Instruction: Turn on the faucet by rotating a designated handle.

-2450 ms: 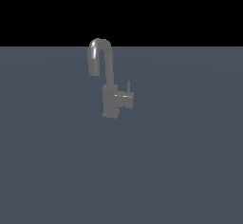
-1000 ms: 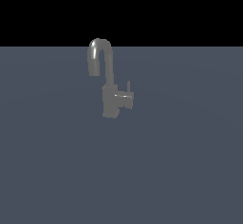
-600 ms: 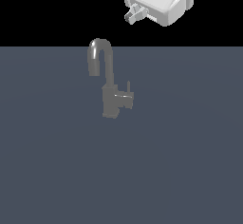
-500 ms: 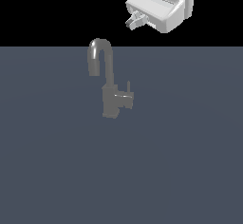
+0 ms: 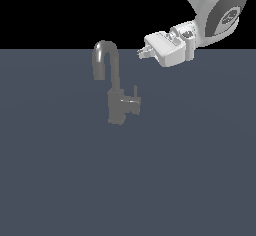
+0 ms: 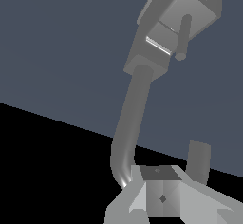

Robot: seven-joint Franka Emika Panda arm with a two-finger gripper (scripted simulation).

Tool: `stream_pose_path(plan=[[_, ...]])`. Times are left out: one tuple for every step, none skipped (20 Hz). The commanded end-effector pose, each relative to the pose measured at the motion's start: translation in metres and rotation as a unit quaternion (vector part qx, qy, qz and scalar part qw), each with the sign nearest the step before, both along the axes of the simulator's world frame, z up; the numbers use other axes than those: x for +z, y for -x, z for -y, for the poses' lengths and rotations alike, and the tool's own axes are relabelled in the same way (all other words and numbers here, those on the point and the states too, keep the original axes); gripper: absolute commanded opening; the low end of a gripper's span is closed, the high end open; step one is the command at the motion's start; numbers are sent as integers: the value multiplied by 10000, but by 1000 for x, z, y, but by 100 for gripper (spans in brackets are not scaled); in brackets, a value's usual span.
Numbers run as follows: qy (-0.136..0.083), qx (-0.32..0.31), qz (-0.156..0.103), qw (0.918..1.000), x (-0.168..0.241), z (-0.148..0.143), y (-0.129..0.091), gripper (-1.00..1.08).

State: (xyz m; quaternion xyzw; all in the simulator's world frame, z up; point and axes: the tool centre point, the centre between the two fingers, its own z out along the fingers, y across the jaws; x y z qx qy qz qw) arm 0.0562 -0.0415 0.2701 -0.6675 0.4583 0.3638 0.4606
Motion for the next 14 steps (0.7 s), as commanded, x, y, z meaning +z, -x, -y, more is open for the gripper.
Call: stream_pose_path(plan=[[-300, -293, -241, 9988, -21, 2, -9, -100], [-418, -410, -337, 9977, -29, 3, -11, -100], [-536, -527, -433, 9962, -38, 3, -14, -100], [-648, -639, -526, 9945, -47, 4, -17, -100], [-756, -746, -614, 9925, -55, 4, -19, -100], [-857, -846, -697, 9903, -62, 4, -21, -100], [-953, -941, -776, 9879, -70, 3, -23, -100], [-1043, -1030, -849, 9855, -76, 3, -24, -100], [-1126, -1113, -918, 9831, -83, 3, -26, -100], [-1204, -1191, -982, 9807, -89, 2, -27, -100], [-1276, -1262, -1041, 9782, -95, 2, -28, -100], [-1343, -1328, -1095, 9759, -100, 1, -29, -100], [-1404, -1387, -1145, 9736, -105, 0, -29, -100], [-1459, -1442, -1189, 9715, -109, 0, -30, -100]])
